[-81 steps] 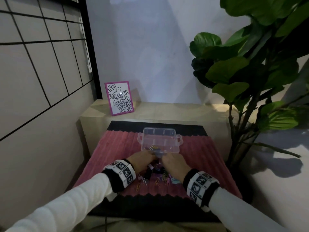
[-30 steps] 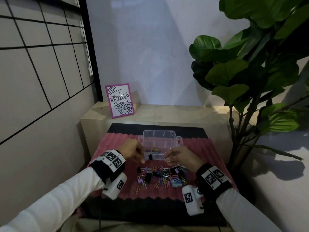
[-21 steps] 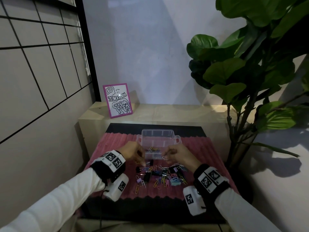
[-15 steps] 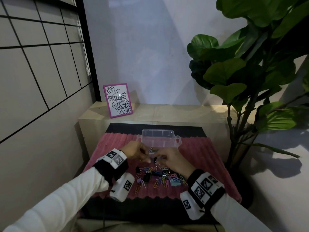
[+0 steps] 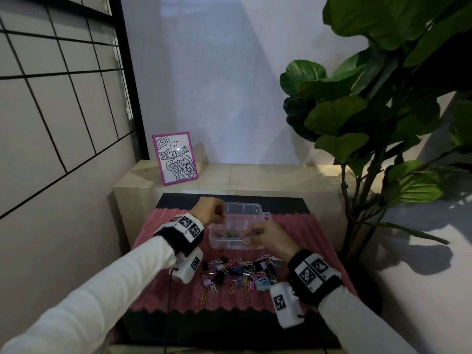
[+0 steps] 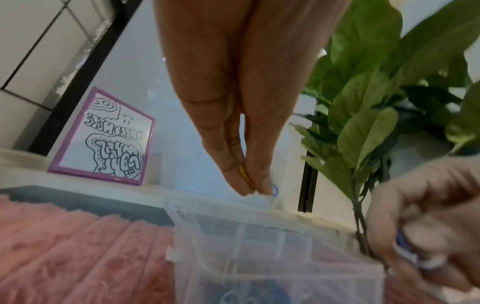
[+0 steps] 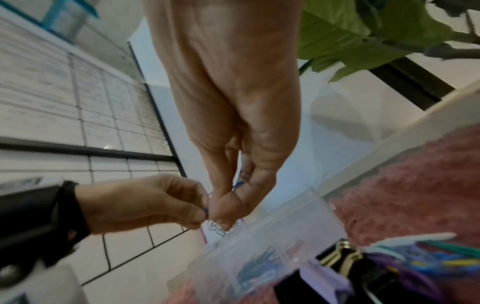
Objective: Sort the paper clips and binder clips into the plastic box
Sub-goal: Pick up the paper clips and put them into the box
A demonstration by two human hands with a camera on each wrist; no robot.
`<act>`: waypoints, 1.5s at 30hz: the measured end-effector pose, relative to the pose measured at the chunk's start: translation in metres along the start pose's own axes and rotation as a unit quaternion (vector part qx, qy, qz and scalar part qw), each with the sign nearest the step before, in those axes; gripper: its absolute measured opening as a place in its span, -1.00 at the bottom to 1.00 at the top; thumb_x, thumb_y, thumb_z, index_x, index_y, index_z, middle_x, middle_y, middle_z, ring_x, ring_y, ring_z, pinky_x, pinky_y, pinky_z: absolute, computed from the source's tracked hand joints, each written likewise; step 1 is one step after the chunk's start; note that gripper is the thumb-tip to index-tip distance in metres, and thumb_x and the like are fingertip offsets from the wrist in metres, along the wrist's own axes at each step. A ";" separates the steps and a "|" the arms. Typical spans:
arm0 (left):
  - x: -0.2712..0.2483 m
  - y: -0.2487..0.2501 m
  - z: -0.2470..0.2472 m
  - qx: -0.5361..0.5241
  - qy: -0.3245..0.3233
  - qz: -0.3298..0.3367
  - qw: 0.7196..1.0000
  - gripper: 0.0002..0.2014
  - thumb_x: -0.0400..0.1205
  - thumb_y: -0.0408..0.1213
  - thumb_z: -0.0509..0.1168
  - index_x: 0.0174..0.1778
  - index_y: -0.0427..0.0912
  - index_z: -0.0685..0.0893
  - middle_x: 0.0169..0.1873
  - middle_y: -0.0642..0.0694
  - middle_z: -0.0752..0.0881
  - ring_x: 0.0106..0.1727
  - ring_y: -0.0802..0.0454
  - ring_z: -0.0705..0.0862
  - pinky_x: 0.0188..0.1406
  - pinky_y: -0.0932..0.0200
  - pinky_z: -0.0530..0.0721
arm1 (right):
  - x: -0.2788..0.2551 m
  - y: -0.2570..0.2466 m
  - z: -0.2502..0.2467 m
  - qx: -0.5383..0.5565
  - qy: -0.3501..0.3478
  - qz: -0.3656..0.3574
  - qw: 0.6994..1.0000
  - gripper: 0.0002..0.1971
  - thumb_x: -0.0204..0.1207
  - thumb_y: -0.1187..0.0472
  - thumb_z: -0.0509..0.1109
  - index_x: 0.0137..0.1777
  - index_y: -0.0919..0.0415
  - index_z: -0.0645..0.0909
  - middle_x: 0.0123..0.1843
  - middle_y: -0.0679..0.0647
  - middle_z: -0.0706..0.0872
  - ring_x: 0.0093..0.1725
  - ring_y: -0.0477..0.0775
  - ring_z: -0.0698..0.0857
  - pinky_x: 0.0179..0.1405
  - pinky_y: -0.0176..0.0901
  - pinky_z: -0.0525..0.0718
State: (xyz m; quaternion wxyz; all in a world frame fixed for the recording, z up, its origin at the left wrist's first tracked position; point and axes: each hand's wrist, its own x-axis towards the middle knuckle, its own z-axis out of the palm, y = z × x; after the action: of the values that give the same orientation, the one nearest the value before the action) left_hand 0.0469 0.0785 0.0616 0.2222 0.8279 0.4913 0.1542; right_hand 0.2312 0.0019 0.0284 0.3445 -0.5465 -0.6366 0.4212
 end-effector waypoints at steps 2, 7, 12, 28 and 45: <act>0.005 0.000 0.006 0.030 -0.016 -0.015 0.999 -0.85 0.42 -0.50 0.40 -0.11 -0.39 0.70 -0.07 -0.28 0.79 -0.15 -0.05 0.72 -0.15 0.29 0.65 | 0.007 -0.002 -0.003 0.069 -0.005 0.015 0.997 -0.90 0.43 0.56 0.35 -0.10 0.48 0.66 -0.07 0.34 0.69 -0.22 0.06 0.71 -0.22 -0.36 0.75; 0.001 -0.007 0.015 0.054 -0.034 -0.022 0.998 -0.81 0.48 -0.43 0.38 0.00 -0.31 0.74 0.02 -0.20 0.79 0.09 -0.05 0.73 0.04 0.32 0.56 | 0.031 -0.014 0.003 0.061 0.011 0.055 0.997 -0.86 0.44 0.59 0.31 -0.09 0.43 0.65 -0.29 0.15 0.69 -0.42 -0.17 0.73 -0.41 -0.48 0.66; -0.026 -0.008 -0.001 -0.020 0.063 -0.014 0.998 -0.82 0.51 -0.57 0.28 -0.07 -0.33 0.73 -0.05 -0.21 0.80 -0.01 -0.04 0.77 -0.01 0.48 0.64 | 0.054 -0.023 0.028 -0.134 0.077 -0.001 0.988 -0.84 0.44 0.50 0.36 -0.05 0.40 0.74 -0.03 0.26 0.79 -0.05 0.09 0.74 -0.04 -0.24 0.67; -0.062 -0.016 0.050 0.100 -0.181 0.041 0.977 -0.60 0.54 -0.14 0.34 0.30 -0.08 0.55 0.28 -0.12 0.58 0.28 -0.07 0.59 0.33 0.04 0.54 | -0.016 0.008 0.014 -0.394 -0.117 -0.123 0.903 -0.76 0.50 0.19 0.40 0.11 0.28 0.61 0.14 0.14 0.67 0.13 0.09 0.65 0.15 -0.01 0.64; -0.048 -0.021 0.040 0.006 -0.174 0.013 0.985 -0.85 0.50 -0.33 0.37 -0.05 -0.22 0.75 -0.36 0.22 0.60 -0.37 0.52 0.56 -0.32 0.65 0.41 | -0.006 0.012 0.008 -0.237 -0.140 -0.017 0.961 -0.84 0.41 0.33 0.47 -0.01 0.27 0.67 -0.22 -0.11 0.62 -0.26 -0.24 0.56 -0.29 -0.55 0.49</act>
State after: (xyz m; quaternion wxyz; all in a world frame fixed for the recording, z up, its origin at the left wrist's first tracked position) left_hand 0.0274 0.0363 0.0146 0.2977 0.8496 0.4352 0.0075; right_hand 0.2300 -0.0046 0.0141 0.1190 -0.5371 -0.7694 0.3245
